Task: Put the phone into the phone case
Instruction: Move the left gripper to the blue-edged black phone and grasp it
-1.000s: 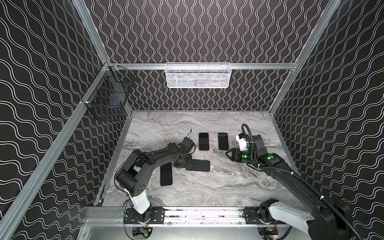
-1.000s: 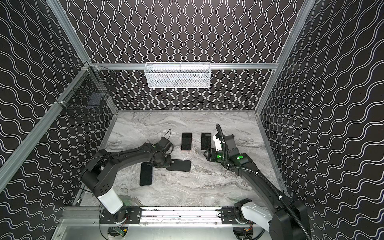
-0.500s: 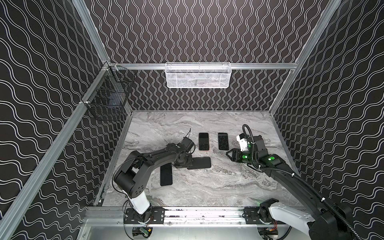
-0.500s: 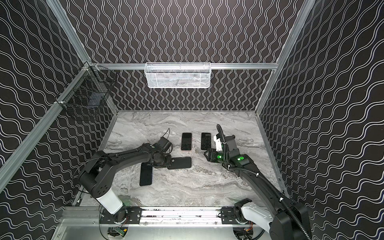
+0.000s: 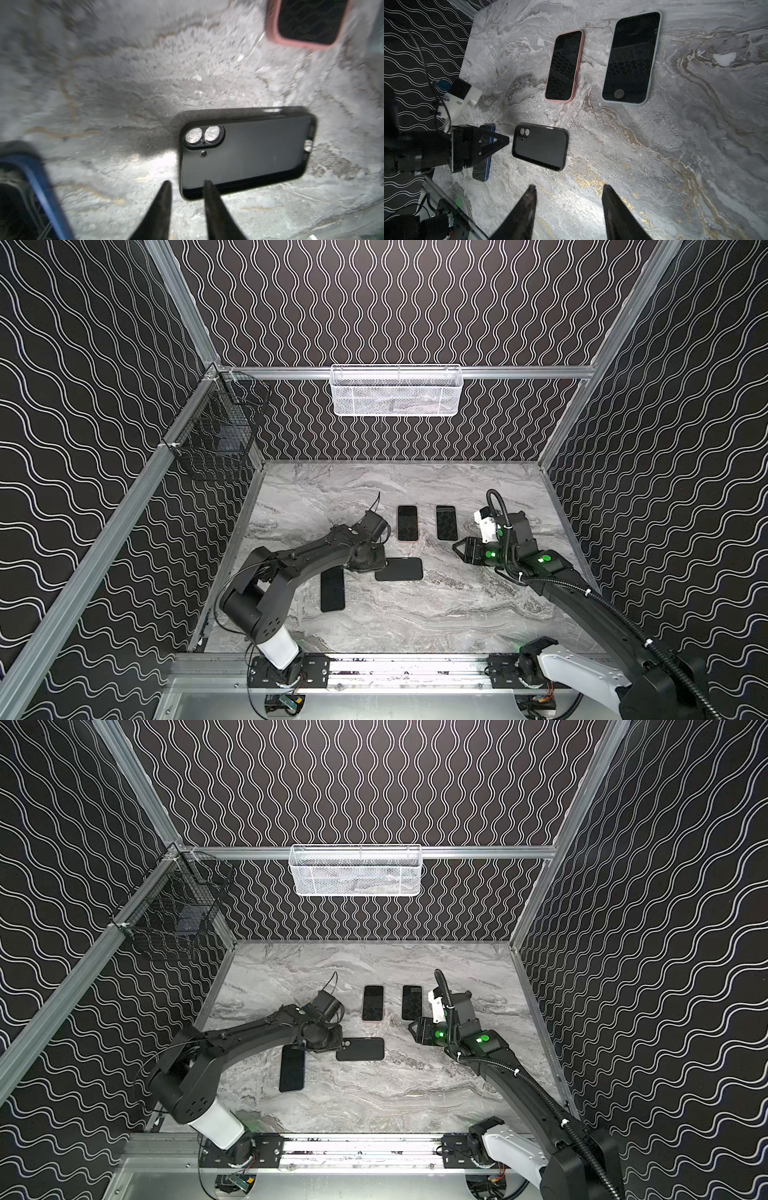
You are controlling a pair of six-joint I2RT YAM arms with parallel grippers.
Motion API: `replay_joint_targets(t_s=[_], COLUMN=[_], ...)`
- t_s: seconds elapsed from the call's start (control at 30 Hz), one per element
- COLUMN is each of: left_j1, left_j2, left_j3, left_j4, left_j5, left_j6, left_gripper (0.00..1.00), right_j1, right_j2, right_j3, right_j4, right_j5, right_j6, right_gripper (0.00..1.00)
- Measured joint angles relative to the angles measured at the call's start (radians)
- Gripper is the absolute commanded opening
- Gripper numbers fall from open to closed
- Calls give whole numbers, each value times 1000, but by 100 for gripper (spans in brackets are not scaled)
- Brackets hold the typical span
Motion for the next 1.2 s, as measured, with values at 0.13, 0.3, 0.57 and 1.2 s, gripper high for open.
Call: replay_joint_targets(t_s=[0.13,0.3,0.57,1.2], left_j1=[0,5,140,102], left_j2=[-149,-374,-427,-388], left_j3=[-29,-142,-277,-462], left_j4=[-89,-259,-303,-69], left_j5=[-134,-311,-302,-83], left_j6=[-67,-180,-212,-163], left_gripper=[89,99,99,98], right_j1=[0,0,0,0], right_j2=[-14,-39,-47,-82], right_j3=[0,-14,-17,-15], right_j4=[0,6,13,14], right_j5=[-1,-5,-37,-80], right_j6=[-3,-3,-3,19], right_gripper=[53,56,62,67])
